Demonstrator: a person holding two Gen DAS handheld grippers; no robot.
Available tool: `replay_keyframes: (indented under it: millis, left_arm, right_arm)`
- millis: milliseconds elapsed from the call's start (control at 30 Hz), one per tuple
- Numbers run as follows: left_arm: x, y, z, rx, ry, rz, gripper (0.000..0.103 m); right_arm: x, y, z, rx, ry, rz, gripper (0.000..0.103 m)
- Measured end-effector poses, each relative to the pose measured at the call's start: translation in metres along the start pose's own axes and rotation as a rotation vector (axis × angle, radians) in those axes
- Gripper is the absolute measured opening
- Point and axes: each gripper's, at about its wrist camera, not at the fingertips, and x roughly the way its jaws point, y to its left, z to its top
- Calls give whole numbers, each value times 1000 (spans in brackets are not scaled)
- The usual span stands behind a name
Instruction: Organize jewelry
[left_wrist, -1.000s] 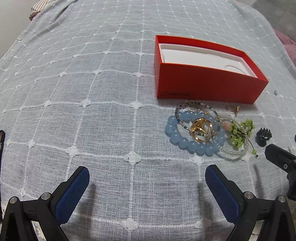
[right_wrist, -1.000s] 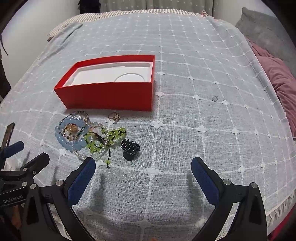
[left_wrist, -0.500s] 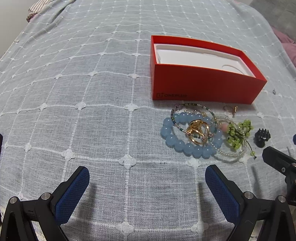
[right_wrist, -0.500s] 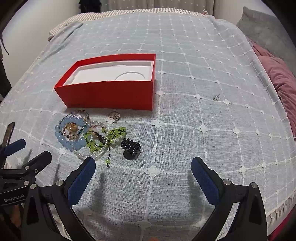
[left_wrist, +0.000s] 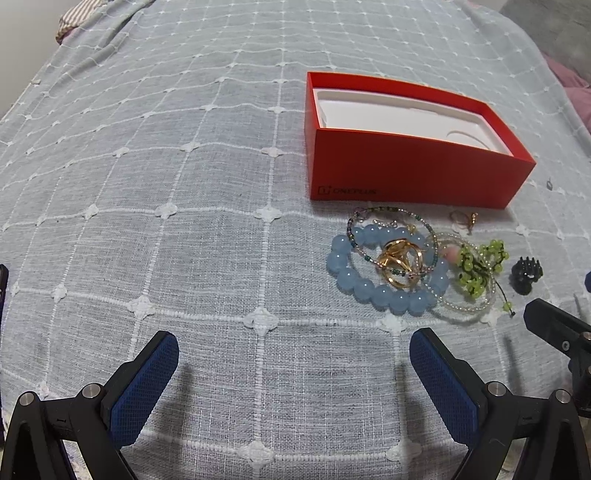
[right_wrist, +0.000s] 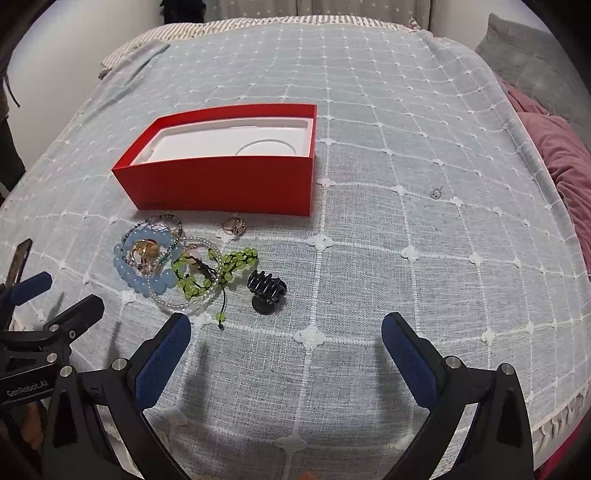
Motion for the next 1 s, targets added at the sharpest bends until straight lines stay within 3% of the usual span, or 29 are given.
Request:
replay_keyframes:
  millis: [1000]
  left_arm:
    - [0, 2, -1, 6, -4, 9, 103]
  right_arm:
    - [0, 0, 0, 1, -1, 0, 103]
